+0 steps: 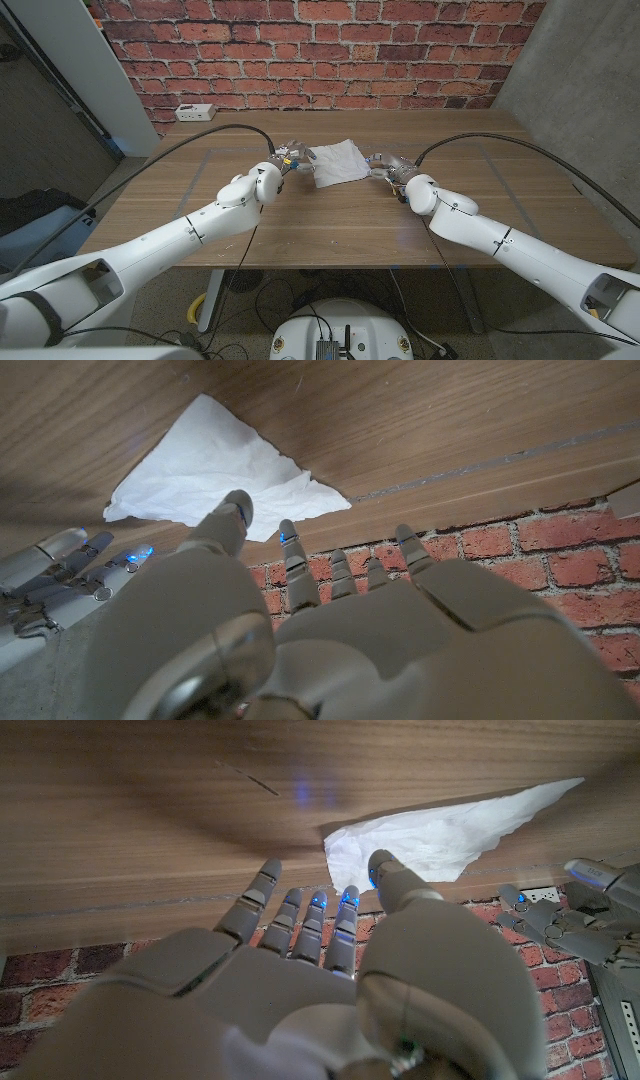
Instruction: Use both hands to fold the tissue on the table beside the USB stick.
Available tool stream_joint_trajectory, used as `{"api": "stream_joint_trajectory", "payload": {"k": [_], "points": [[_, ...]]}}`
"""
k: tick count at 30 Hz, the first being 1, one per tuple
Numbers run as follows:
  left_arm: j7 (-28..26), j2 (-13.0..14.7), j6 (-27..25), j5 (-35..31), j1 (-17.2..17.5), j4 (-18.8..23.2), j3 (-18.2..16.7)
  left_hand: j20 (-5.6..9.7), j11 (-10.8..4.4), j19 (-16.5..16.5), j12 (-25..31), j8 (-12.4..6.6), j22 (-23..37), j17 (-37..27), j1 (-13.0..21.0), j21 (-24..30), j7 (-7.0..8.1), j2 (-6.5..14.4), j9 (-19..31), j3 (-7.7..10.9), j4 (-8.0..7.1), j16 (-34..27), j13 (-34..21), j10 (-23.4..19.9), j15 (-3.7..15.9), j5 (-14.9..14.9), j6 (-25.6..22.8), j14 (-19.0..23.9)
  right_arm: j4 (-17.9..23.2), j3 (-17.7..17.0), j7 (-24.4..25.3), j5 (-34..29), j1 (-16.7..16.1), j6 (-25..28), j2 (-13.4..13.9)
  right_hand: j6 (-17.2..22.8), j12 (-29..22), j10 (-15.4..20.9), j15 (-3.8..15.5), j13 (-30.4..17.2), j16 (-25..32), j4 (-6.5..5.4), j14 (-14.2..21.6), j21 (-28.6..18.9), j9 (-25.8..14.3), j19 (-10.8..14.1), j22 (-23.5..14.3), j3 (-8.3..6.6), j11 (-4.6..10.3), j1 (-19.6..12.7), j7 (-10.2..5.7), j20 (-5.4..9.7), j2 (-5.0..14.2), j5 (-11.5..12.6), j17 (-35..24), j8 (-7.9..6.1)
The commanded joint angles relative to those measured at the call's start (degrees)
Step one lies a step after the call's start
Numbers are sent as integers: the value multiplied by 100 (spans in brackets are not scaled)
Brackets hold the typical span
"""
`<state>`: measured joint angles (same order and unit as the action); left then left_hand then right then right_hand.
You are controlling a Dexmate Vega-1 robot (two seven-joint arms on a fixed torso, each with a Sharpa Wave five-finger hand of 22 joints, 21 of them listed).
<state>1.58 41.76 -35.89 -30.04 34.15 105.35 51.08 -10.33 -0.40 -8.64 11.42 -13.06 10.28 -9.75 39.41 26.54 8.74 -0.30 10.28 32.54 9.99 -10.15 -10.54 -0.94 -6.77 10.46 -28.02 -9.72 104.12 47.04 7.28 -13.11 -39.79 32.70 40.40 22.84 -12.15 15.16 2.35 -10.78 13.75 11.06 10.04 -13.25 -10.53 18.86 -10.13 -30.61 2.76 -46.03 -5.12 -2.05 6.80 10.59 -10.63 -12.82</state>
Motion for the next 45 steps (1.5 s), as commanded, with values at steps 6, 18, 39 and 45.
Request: {"api": "stream_joint_trajectory", "payload": {"k": [6,18,39,45], "points": [[572,-121,-83,-860,-174,-65,291,-2,-160,-120,-31,-54,19,-31,294,-185,176,-359,26,-311,-28,1,-10,172,-118,137,-416,-343,-35,-55,-94,-184,-32,-61,-64,113,13,54,105,-19,-25,-74,42,-26,-18,56,-21,137,-19,-68,-4,-13,-172,-6,-26,11],[977,-171,13,-1119,-193,-61,309,25,-266,-203,-26,-48,25,-34,398,-310,268,-467,31,-472,-90,-13,-11,262,-126,237,-677,-474,-76,-398,-100,286,-236,-445,-63,147,23,67,87,-23,-32,-150,36,-12,-20,58,-25,254,-41,-39,12,-31,-234,8,-47,32],[1541,-440,-247,-1979,-321,-317,596,15,-382,-94,18,-34,45,-29,735,-372,277,-225,34,-504,-107,-46,-5,215,-82,141,-1069,-501,-120,-410,-73,345,-234,-556,-54,171,36,71,61,-29,-29,-235,31,4,-25,57,-31,373,-64,4,24,-24,-204,23,-79,63],[1582,-511,-211,-1999,-318,-469,580,22,-373,-52,36,-10,47,-27,787,-371,217,-150,36,-495,-114,-60,-4,164,-53,106,-1081,-458,-125,-388,-64,307,-209,-553,-67,178,39,74,64,-30,-29,-245,32,7,-26,59,-32,399,-66,4,30,-22,-195,27,-84,70]]}}
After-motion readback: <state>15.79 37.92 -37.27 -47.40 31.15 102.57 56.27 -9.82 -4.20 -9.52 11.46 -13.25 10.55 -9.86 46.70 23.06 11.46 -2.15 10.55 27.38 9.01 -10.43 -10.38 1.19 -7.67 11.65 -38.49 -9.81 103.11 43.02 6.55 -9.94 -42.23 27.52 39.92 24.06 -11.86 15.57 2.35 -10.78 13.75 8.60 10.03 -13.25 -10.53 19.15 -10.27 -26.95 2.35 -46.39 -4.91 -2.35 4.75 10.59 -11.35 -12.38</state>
